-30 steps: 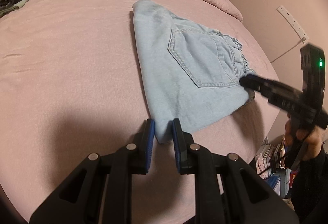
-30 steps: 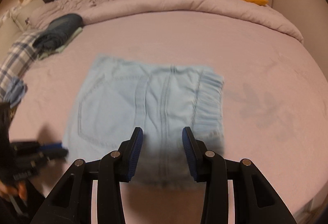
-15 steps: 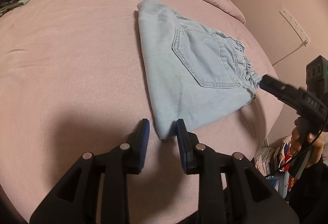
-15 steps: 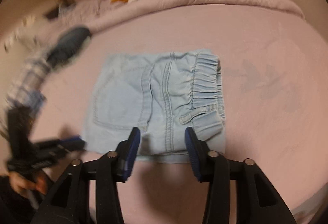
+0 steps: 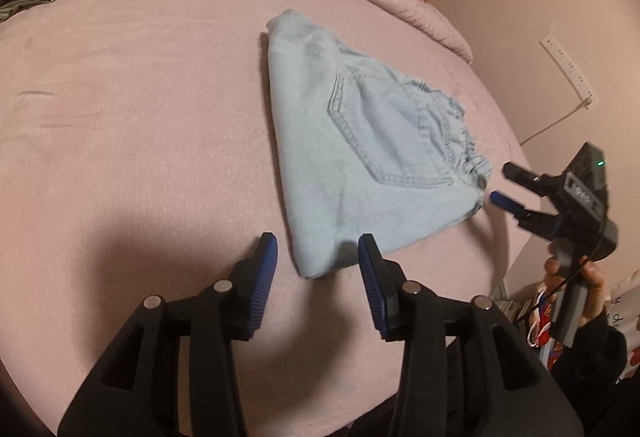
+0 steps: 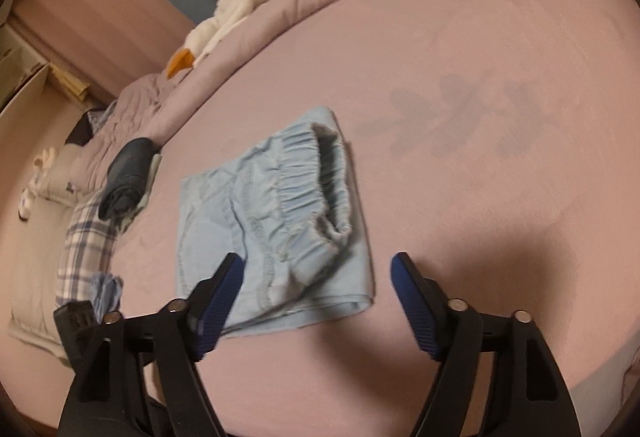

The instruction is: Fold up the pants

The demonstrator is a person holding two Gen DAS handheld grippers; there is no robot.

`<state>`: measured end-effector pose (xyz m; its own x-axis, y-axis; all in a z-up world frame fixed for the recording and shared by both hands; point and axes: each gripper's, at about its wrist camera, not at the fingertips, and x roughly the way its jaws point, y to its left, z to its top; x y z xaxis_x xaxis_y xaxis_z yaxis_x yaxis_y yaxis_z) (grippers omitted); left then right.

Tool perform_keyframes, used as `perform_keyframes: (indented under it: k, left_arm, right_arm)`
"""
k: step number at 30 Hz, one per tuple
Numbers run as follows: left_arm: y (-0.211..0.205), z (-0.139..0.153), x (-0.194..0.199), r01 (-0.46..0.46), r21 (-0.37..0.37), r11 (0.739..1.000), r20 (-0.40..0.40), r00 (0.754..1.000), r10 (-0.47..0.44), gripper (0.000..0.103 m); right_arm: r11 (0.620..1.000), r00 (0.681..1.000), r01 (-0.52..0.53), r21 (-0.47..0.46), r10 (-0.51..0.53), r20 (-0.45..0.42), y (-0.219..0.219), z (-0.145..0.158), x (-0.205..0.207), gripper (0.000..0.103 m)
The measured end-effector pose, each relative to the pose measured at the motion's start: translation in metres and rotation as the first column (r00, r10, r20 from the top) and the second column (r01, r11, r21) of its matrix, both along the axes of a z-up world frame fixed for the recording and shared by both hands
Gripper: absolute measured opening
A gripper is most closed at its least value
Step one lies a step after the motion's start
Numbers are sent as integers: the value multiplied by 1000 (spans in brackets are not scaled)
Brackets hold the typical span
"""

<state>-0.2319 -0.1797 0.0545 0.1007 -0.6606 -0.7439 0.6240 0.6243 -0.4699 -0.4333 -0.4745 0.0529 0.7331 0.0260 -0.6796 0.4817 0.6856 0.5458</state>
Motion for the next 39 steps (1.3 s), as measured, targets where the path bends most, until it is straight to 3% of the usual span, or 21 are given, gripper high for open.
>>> perform_keyframes:
  k: [7,15,21,31,39]
  left_arm:
    - [-1,5,23,-29,-91,995,-98,995,20,52]
    - [-14,-6,50,-47,-78,996,-185,982,32,52]
    - [-31,-11,54,-7,-81,997,-194,981,-9,52]
    - [-46,-14,60,37,-81,996,-172,984,-51,52]
    - [-64,-13,65,55,-80,995,-151,986,-66,58]
  right_arm:
    - [996,1000,-21,82,22,-8,-10,-8,4,81]
    - [992,997,-65,106,69,-37,-9,-16,26,83]
    - [989,993,-104,106,109,-41,-11,-16,40,83]
    - [979,973,-205,5,204,-107,-1,-15,76,92]
    - [962,958,-256,-89,241,-152,2,-15,97,93]
